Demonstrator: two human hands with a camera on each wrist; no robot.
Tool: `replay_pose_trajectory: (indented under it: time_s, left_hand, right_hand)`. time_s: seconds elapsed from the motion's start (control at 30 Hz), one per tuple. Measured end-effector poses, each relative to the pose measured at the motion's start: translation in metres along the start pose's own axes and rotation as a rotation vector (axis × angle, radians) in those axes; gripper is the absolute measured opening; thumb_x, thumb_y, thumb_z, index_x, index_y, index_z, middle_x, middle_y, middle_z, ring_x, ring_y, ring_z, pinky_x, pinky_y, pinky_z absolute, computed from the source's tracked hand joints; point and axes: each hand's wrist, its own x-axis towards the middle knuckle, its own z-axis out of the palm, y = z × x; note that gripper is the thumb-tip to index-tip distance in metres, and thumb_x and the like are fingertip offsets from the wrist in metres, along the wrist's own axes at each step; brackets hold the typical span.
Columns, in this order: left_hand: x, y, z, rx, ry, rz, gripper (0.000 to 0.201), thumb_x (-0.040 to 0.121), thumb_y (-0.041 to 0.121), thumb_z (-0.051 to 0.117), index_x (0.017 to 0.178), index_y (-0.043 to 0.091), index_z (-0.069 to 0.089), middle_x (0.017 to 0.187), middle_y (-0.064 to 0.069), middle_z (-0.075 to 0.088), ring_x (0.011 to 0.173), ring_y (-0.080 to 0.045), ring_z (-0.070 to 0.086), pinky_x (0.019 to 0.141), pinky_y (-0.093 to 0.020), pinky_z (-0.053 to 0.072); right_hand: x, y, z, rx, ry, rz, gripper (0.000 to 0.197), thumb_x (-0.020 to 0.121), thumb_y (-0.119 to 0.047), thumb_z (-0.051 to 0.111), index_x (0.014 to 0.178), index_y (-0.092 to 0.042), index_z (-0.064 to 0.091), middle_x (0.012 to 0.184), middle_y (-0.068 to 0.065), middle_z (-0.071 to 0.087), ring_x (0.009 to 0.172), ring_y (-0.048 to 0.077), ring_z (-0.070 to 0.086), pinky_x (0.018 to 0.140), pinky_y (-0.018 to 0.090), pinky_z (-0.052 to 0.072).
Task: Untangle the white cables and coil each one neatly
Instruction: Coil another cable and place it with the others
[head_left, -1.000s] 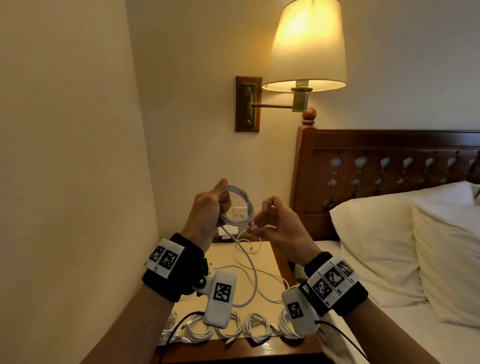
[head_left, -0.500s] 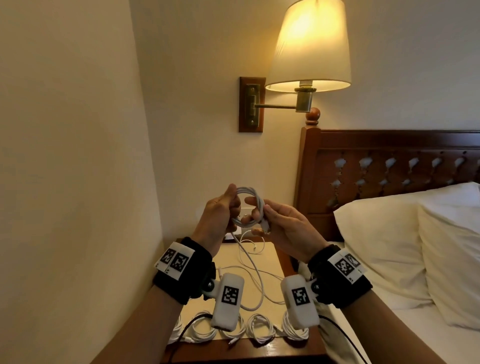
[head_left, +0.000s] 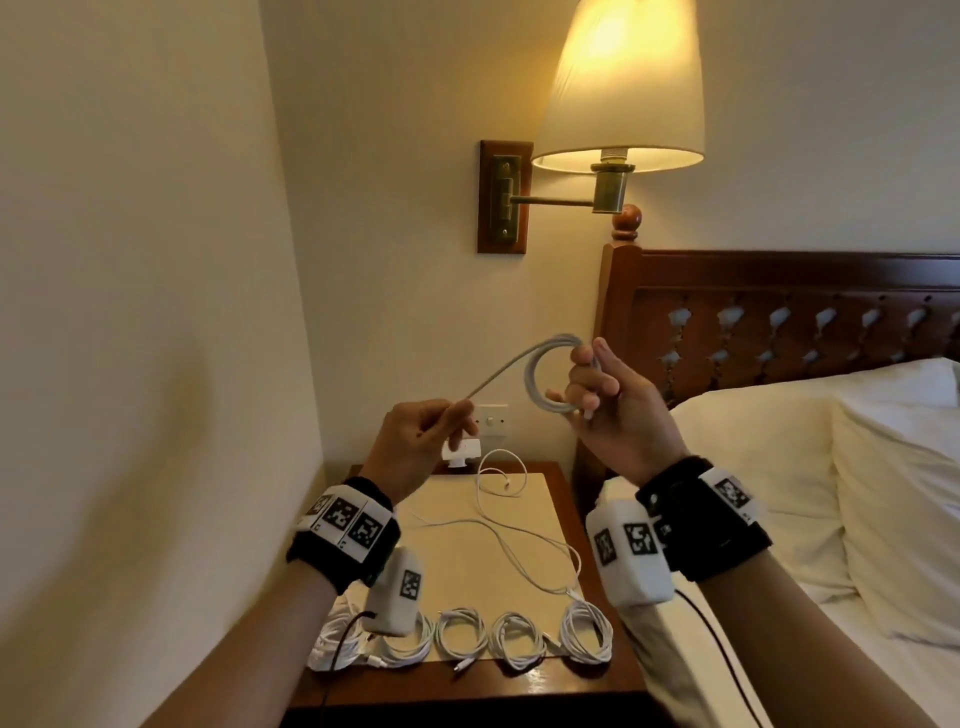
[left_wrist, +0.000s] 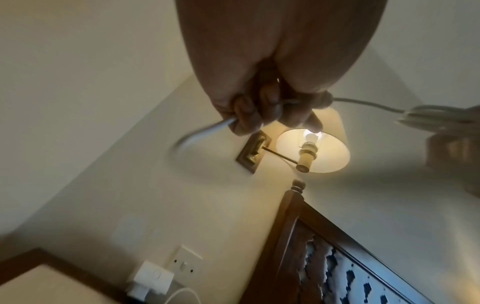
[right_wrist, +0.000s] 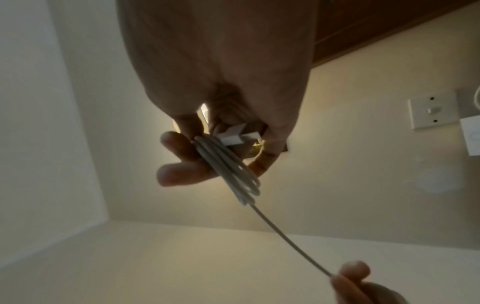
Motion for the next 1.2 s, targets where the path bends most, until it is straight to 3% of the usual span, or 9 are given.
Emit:
replay_pose_trajectory:
  time_s: [0.1,0.23,0.33,0.43,0.67,0.83,1.0,1.1,1.2]
  left_hand:
    - [-0.004,-0.026,-0.011,0.040,0.134,0.002,0.024,0.097,0.030,0.053,0.081,0.020,0.068,0.061,0.004,0.049,0.058,-0.014,0.043,0.057,-0.027,0.036]
    - [-0.006,-0.035,-0.006,0.323,0.196,-0.087,0.020,0.100,0.020,0.049,0.084,0.016,0.060,0.068,0.001,0.057,0.064,-0.017,0.053,0.060,-0.029,0.040]
    - [-0.017,-0.002,0.013,0.792,-0.290,-0.197,0.024,0.101,0.016,0.035,0.085,0.014,0.052,0.082,-0.009,0.061,0.078,-0.028,0.058,0.070,-0.037,0.046]
    - [-0.030,0.045,0.026,0.907,-0.562,-0.020,0.034,0.102,0.027,0.030,0.073,0.018,0.043,0.069,0.000,0.049,0.064,-0.021,0.049,0.059,-0.032,0.037]
    - [-0.012,0.094,0.005,1.040,-0.272,0.366,0.031,0.100,0.040,0.035,0.098,0.021,0.060,0.081,-0.002,0.060,0.066,-0.019,0.052,0.060,-0.030,0.037]
    - [0.007,0.077,-0.009,0.908,-0.171,0.515,0.030,0.093,0.050,0.051,0.087,0.022,0.061,0.076,0.005,0.063,0.062,-0.011,0.052,0.057,-0.022,0.032]
    - [0.025,0.042,-0.016,0.621,-0.169,0.548,0.045,0.092,0.059,0.039,0.077,0.018,0.050,0.065,0.009,0.050,0.051,-0.011,0.043,0.049,-0.024,0.036]
    - [0.026,0.025,-0.019,0.458,-0.172,0.490,0.051,0.098,0.055,0.031,0.084,0.014,0.057,0.068,0.010,0.055,0.054,-0.010,0.050,0.054,-0.025,0.044]
    - [0.021,0.008,-0.026,0.444,-0.268,0.386,0.045,0.098,0.055,0.032,0.090,0.021,0.060,0.067,0.013,0.055,0.057,-0.006,0.053,0.058,-0.026,0.047]
  right_hand:
    - [0.001,-0.013,-0.003,-0.016,0.016,-0.001,0.029,0.102,-0.030,0.036,0.085,-0.015,0.053,0.048,-0.009,0.040,0.044,0.006,0.046,0.077,0.024,0.049]
    - [0.005,-0.007,-0.001,-0.016,0.019,0.005,0.030,0.103,-0.028,0.036,0.086,-0.011,0.055,0.052,-0.006,0.047,0.051,0.009,0.053,0.075,0.025,0.051]
    - [0.008,-0.001,0.006,-0.140,0.014,-0.002,0.029,0.102,-0.025,0.039,0.088,-0.008,0.057,0.063,0.000,0.057,0.062,0.014,0.060,0.073,0.025,0.052]
    - [0.011,0.008,0.012,-0.532,0.005,-0.069,0.030,0.102,-0.020,0.040,0.089,-0.004,0.060,0.070,0.006,0.066,0.067,0.019,0.068,0.074,0.029,0.054]
    - [0.011,0.018,0.007,-1.092,-0.064,-0.184,0.034,0.098,-0.022,0.052,0.095,0.007,0.070,0.081,0.022,0.069,0.070,0.018,0.063,0.066,0.026,0.051]
    - [0.009,0.014,0.008,-1.270,-0.209,-0.119,0.035,0.098,-0.031,0.049,0.091,-0.005,0.072,0.070,0.006,0.069,0.064,0.019,0.064,0.067,0.033,0.051]
    - [0.012,0.004,0.010,-0.912,-0.268,0.220,0.036,0.104,-0.026,0.037,0.083,-0.008,0.060,0.052,-0.005,0.043,0.045,0.010,0.039,0.055,0.024,0.037]
    - [0.013,-0.005,0.005,-0.605,-0.231,0.257,0.035,0.101,-0.027,0.038,0.076,-0.012,0.056,0.049,-0.010,0.035,0.039,0.006,0.030,0.058,0.028,0.032]
    - [0.014,-0.011,-0.003,-0.463,-0.187,0.270,0.036,0.101,-0.029,0.034,0.073,-0.014,0.051,0.048,-0.010,0.032,0.037,0.005,0.029,0.062,0.028,0.039]
